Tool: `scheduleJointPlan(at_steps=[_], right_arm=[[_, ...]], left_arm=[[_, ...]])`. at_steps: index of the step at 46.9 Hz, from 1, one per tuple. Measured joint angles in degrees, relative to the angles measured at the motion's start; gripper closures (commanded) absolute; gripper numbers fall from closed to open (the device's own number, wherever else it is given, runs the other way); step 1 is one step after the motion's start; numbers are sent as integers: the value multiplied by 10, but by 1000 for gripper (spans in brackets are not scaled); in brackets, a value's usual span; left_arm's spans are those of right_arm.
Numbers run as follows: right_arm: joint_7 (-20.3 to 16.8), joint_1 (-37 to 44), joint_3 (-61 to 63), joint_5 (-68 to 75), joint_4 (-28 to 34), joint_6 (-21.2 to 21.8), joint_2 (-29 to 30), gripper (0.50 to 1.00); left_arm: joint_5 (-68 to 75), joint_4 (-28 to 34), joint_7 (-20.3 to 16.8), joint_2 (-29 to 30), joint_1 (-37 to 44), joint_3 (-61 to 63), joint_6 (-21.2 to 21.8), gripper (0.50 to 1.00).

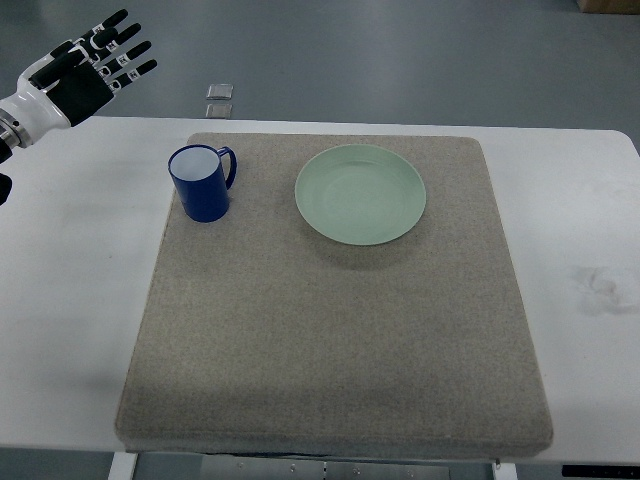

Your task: Place cup left of plate with left hand

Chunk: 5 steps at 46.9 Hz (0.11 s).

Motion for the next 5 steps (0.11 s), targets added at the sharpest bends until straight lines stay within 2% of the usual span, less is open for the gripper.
scheduleJointPlan(at_steps=[5], right_arm=[[2, -2, 0, -1, 1, -3, 0, 568]], left_arm=[[1, 0, 0, 0, 3, 0, 0, 501]])
